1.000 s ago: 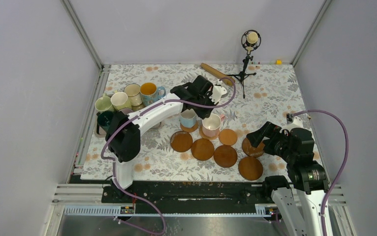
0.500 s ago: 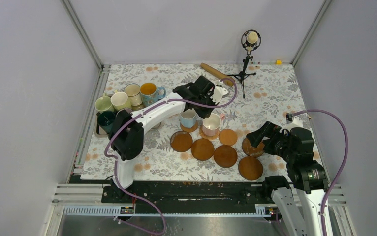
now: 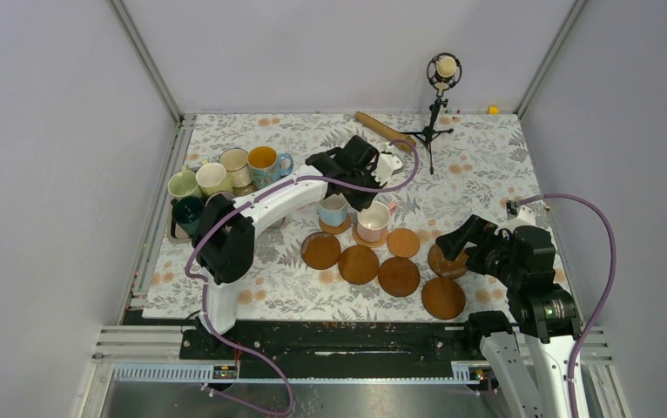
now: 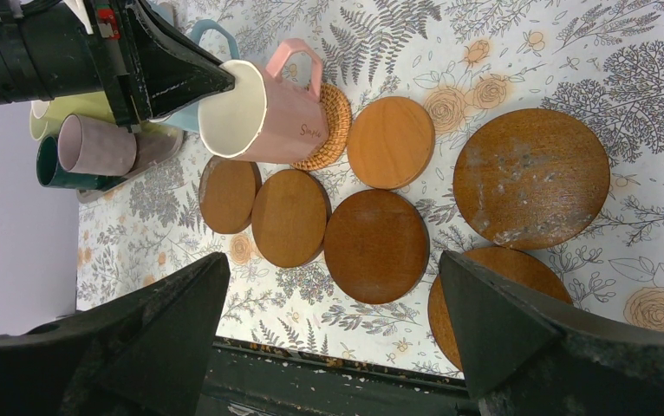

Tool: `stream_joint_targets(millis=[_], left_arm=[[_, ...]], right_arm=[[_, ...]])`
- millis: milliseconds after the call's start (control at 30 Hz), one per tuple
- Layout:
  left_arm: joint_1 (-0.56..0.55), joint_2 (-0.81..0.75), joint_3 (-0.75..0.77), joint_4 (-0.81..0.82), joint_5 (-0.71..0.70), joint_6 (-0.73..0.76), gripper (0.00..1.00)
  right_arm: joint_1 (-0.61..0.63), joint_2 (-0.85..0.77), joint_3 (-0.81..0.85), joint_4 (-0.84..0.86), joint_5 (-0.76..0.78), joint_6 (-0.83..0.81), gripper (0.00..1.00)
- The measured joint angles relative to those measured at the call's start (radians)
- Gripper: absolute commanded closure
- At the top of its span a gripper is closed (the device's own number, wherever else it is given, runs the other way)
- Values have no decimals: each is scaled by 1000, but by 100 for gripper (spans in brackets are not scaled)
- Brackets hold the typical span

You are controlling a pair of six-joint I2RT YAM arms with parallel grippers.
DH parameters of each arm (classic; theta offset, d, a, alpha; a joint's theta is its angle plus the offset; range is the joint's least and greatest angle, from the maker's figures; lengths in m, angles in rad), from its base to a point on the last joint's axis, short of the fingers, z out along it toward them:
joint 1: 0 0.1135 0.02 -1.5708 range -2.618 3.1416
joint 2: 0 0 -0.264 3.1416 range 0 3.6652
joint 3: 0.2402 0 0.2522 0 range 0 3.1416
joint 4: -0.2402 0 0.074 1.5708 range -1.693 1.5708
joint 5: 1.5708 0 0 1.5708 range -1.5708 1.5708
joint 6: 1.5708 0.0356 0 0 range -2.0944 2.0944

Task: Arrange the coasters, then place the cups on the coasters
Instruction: Place the cup on the coaster, then pick up the cup from the tray.

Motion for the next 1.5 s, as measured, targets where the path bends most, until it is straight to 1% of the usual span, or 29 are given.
stream_joint_targets(millis=[100,233,333,400,433,667,800,1033,1133,1200,1267,1333,1367,1500], left_arm=[[3,0,-4,4,0,0,100],[5,0,-8,12,0,0,94],[5,0,-9,16,0,0,85],[5,0,-9,18,1,0,74],[5,0,-9,20,1,2,71],[5,-5,-9,43,-6,-6,60],[5,-28,-9,44,-23,-19,58],[7,-124,18,41,-70,-71,55],[9,-189,23,51,-130,-103,53],[13,-237,21,71,-230,-143,46],[30,-293,4,100,-349,-193,45],[78,-356,-27,126,-436,-245,44],[107,-377,-38,129,-459,-257,43],[259,-415,-59,117,-497,-270,41]], right_arm=[[0,0,0,0,0,0,1],[0,0,0,0,0,0,1],[0,0,0,0,0,0,1],[0,0,0,0,0,0,0],[0,0,0,0,0,0,1],[0,0,0,0,0,0,0],[0,0,-2,0,0,0,1],[0,0,-2,0,-10,0,1],[0,0,-2,0,-11,0,1],[0,0,-2,0,-11,0,1],[0,0,-2,0,-12,0,1],[0,0,-2,0,-18,1,1],[0,-2,-2,0,-20,1,0],[0,-11,-2,0,-34,1,1]])
